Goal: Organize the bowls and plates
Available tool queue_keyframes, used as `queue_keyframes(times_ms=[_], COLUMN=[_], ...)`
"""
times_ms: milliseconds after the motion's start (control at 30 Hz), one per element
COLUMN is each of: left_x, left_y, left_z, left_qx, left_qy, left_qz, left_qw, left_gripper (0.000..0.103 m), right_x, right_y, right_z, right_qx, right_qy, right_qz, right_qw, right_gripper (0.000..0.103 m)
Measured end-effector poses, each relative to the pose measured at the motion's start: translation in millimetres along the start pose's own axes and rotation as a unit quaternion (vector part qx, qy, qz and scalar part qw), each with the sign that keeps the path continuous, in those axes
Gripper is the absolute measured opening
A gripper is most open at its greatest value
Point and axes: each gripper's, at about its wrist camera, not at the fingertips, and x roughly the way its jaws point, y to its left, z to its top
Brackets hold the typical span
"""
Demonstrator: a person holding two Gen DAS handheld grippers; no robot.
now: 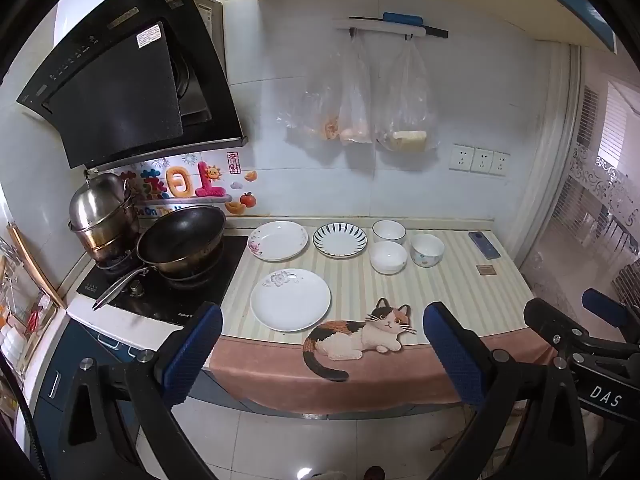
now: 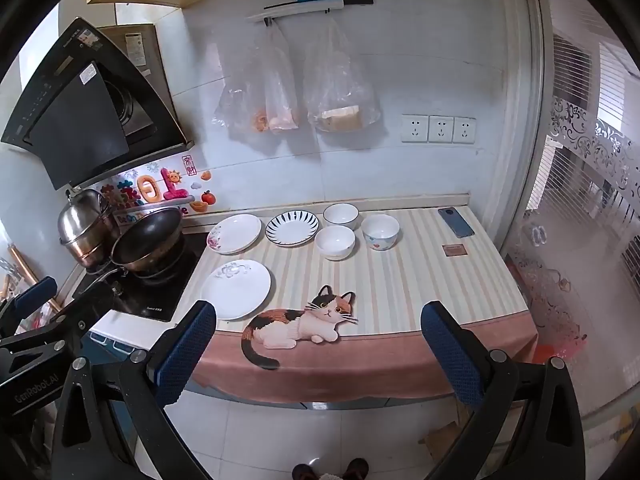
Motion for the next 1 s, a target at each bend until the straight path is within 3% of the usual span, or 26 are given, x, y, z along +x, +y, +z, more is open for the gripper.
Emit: queue_keyframes(times_ms=[1000], left_x=[2.0], left_y=[0.4], left_z=[0.3], left_qx=[-0.003], left_qy=[0.001], left_qz=[-0.005], left_qw=[1.0], left_gripper=[0.103], right_x=[-1.3], right_y=[-9.5], right_z=[4.2], right_qx=[0.006], right_qy=[-0.006], right_qz=[0.002], right_qw=[1.0], right_gripper=[0.103])
